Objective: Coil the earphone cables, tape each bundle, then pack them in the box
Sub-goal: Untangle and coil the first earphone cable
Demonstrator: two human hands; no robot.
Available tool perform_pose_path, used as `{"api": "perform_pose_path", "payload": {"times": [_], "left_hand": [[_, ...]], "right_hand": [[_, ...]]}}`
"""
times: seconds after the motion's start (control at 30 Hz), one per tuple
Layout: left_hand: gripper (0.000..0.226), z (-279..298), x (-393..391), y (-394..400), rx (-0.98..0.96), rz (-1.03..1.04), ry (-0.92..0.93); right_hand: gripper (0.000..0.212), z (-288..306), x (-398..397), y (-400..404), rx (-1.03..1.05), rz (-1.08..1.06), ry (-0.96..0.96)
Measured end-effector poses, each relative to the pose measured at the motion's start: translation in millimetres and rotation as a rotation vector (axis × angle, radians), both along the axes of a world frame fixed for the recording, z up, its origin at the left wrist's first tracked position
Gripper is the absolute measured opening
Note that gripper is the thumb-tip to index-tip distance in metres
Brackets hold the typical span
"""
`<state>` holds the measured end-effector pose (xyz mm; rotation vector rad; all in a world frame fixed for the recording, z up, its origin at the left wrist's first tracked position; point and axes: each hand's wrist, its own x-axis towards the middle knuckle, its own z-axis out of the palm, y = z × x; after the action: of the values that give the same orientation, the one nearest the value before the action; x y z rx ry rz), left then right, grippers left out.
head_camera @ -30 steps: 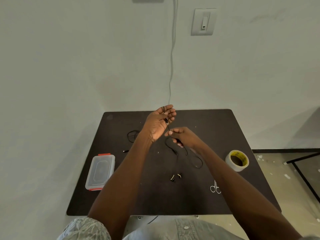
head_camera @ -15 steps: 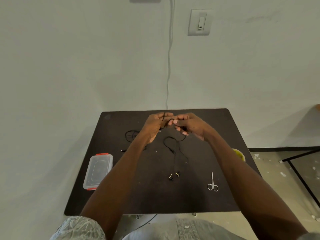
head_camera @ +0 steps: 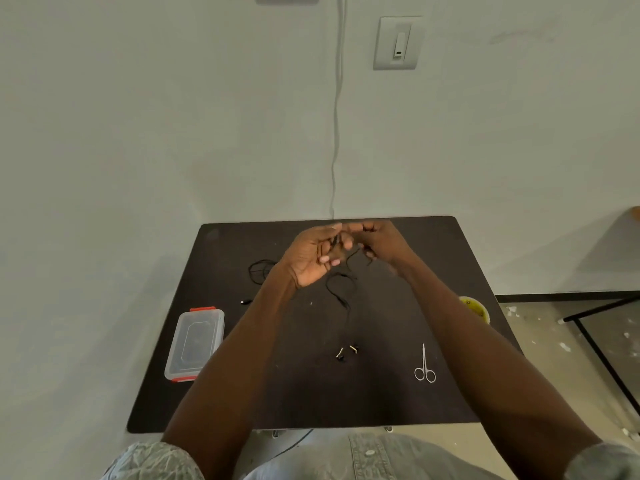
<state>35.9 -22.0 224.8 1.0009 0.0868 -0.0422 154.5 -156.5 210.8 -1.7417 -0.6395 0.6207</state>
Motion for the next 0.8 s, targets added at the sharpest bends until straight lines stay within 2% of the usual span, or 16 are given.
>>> {"api": "perform_pose_path", "payload": {"times": [0.1, 0.23, 0.3, 0.43, 0.53, 0.63, 0.8], "left_hand": [[0.033, 8, 4, 7, -0.127, 0.206, -0.135], [0.033, 9, 8, 22, 0.044, 0.422, -0.089], [0.040, 4, 8, 26, 0.188, 0.417, -0.035], [0.049, -6, 8, 22, 0.370, 0.328, 0.065], [0.054, -5, 4, 18, 0.396, 0.297, 0.055], [0.053, 2, -1, 11, 0.436, 0.248, 0.034], [0.045, 2, -7, 8, 0.340, 0.197, 0.035]], "right_hand": [[0.020, -30, -20, -6, -0.100, 0.084, 0.070], [0.026, -24, -43, -20, -0.162, 0.314, 0.191], [0.025, -1, -45, -20, -0.111, 0.366, 0.193], [0.027, 48, -32, -13, 0.083, 0.310, 0.204], [0.031, 65, -18, -6, 0.130, 0.272, 0.175], [0.026, 66, -11, 2, 0.103, 0.282, 0.142], [0.018, 64, -2, 14, 0.047, 0.164, 0.018]]}}
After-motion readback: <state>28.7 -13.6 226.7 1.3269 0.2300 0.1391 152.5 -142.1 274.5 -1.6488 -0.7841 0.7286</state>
